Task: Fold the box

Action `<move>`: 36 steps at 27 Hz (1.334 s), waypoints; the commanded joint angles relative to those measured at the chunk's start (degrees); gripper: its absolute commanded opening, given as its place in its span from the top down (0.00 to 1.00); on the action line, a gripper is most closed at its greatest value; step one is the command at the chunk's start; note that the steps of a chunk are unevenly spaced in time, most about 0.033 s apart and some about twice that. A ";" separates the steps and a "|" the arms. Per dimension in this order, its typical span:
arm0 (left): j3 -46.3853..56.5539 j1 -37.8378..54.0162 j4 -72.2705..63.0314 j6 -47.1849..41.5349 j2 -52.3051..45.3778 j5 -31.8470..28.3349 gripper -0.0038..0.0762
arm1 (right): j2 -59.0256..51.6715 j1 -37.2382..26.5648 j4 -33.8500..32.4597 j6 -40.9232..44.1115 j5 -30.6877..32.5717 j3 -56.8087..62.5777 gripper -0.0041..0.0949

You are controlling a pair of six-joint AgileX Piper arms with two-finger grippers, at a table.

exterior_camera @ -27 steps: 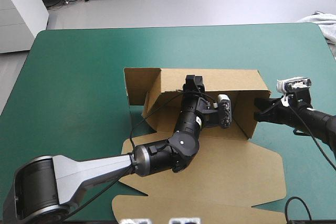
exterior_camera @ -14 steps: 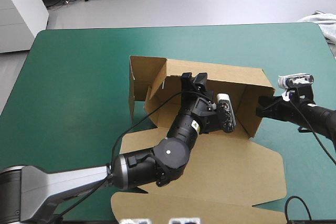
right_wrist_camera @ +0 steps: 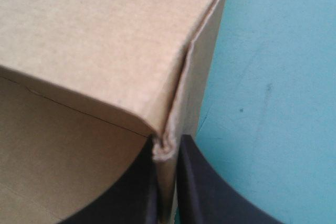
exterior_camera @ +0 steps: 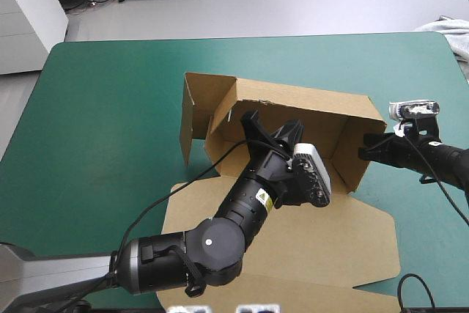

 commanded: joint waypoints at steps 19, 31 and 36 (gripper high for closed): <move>-6.17 35.90 -23.62 3.36 -18.25 -6.61 0.96 | 1.53 15.64 -23.14 26.03 10.66 -14.50 0.96; -6.17 60.01 -50.59 15.73 -19.84 -7.23 0.96 | 11.89 16.51 -25.57 32.38 26.87 -24.95 0.96; -6.17 69.82 -62.08 22.36 -19.73 -6.40 0.96 | 18.07 16.51 -25.84 33.40 27.72 -29.41 0.96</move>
